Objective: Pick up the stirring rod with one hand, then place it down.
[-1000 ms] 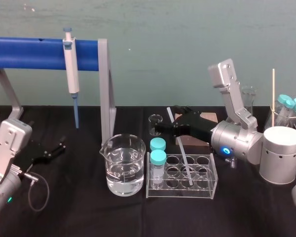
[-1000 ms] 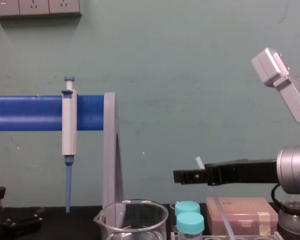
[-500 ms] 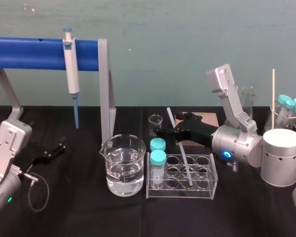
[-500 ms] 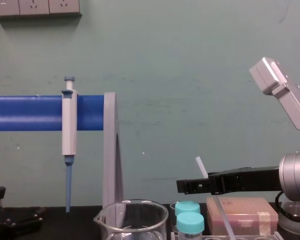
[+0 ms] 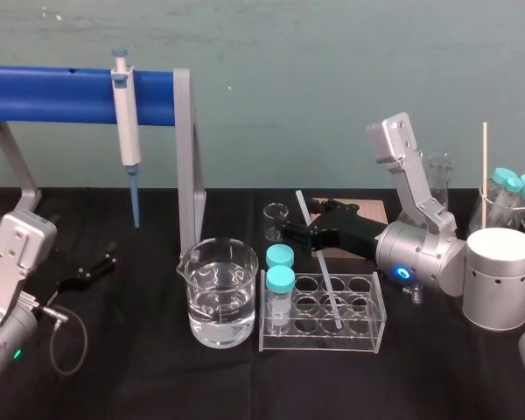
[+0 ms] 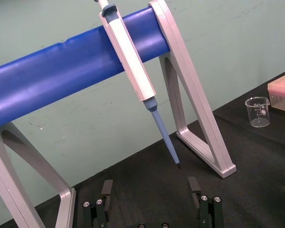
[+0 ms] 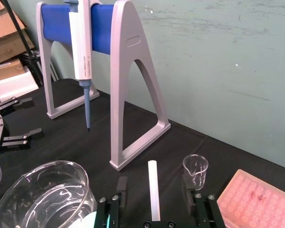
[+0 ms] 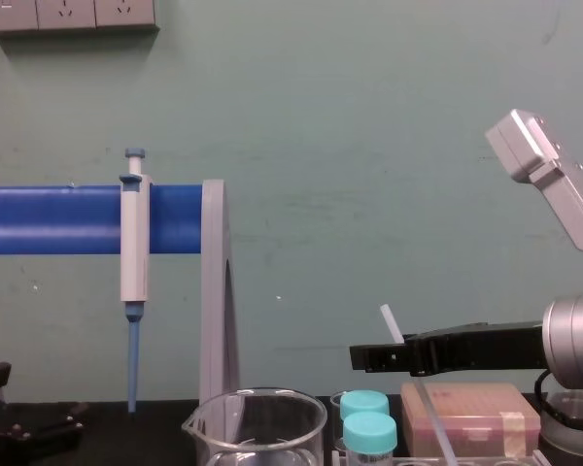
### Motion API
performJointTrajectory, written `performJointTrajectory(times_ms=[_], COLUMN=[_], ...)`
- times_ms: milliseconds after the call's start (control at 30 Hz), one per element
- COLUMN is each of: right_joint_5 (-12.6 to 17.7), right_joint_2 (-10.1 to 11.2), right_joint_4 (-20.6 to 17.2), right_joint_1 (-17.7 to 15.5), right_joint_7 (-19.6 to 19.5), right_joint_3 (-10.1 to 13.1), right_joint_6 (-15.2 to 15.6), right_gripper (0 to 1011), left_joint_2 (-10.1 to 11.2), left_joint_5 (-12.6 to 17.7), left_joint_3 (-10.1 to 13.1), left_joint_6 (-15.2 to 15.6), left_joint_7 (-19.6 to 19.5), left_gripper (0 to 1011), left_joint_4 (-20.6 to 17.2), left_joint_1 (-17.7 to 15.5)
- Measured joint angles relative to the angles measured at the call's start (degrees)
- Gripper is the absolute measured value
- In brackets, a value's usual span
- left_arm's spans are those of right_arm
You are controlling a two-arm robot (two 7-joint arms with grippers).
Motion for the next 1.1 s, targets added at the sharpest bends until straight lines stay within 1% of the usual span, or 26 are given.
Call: performJointTrajectory(times_ms=[100, 200, 267, 300, 333, 367, 433, 500, 533, 567, 633, 700, 800, 933, 1033, 1067, 1100], right_joint_5=[0.0, 0.0, 0.1, 0.1, 0.1, 0.1, 0.1, 0.1, 0.1, 0.1, 0.1, 0.1, 0.1, 0.1, 0.0, -0.1, -0.1], right_joint_2=[0.0, 0.0, 0.0, 0.0, 0.0, 0.0, 0.0, 0.0, 0.0, 0.0, 0.0, 0.0, 0.0, 0.0, -0.2, -0.3, -0.3], right_joint_4=[0.0, 0.0, 0.0, 0.0, 0.0, 0.0, 0.0, 0.0, 0.0, 0.0, 0.0, 0.0, 0.0, 0.0, -0.4, -0.7, -0.7], right_joint_1=[0.0, 0.0, 0.0, 0.0, 0.0, 0.0, 0.0, 0.0, 0.0, 0.0, 0.0, 0.0, 0.0, 0.0, -0.7, -1.3, -1.3], right_joint_7=[0.0, 0.0, 0.0, 0.0, 0.0, 0.0, 0.0, 0.0, 0.0, 0.0, 0.0, 0.0, 0.0, 0.0, 0.0, 0.0, 0.0], right_joint_3=[0.0, 0.0, 0.0, 0.0, 0.0, 0.0, 0.0, 0.0, 0.0, 0.0, 0.0, 0.0, 0.0, 0.1, 0.7, 1.1, 1.1], right_joint_6=[0.0, 0.0, 0.0, -0.1, -0.1, -0.1, -0.1, -0.1, -0.1, -0.1, -0.1, -0.1, -0.1, -0.3, -2.0, -3.8, -3.8], right_gripper=[659, 578, 497, 497, 435, 395, 362, 274, 255, 194, 165, 91, 68, 67, 67, 67, 67], left_joint_2=[0.0, 0.0, 0.0, 0.0, 0.0, 0.0, 0.0, 0.0, 0.0, 0.0, 0.0, 0.0, 0.0, 0.0, 0.0, 0.0, 0.0], left_joint_5=[0.0, 0.0, 0.0, 0.0, 0.0, 0.0, 0.0, 0.0, 0.0, 0.0, 0.0, 0.0, 0.0, 0.0, 0.0, 0.0, 0.0], left_joint_3=[0.0, 0.0, 0.0, 0.0, 0.0, 0.0, 0.0, 0.0, 0.0, 0.0, 0.0, 0.0, 0.0, 0.0, 0.0, 0.0, 0.0], left_joint_6=[0.0, 0.0, 0.0, 0.0, 0.0, 0.0, 0.0, 0.0, 0.0, 0.0, 0.0, 0.0, 0.0, 0.0, 0.0, 0.0, 0.0], left_joint_7=[0.0, 0.0, 0.0, 0.0, 0.0, 0.0, 0.0, 0.0, 0.0, 0.0, 0.0, 0.0, 0.0, 0.0, 0.0, 0.0, 0.0], left_gripper=[1000, 1000, 1000, 1000, 1000, 1000, 1000, 1000, 1000, 1000, 1000, 1000, 1000, 1000, 1000, 1000, 1000], left_joint_4=[0.0, 0.0, 0.0, 0.0, 0.0, 0.0, 0.0, 0.0, 0.0, 0.0, 0.0, 0.0, 0.0, 0.0, 0.0, 0.0, 0.0], left_joint_1=[0.0, 0.0, 0.0, 0.0, 0.0, 0.0, 0.0, 0.0, 0.0, 0.0, 0.0, 0.0, 0.0, 0.0, 0.0, 0.0, 0.0])
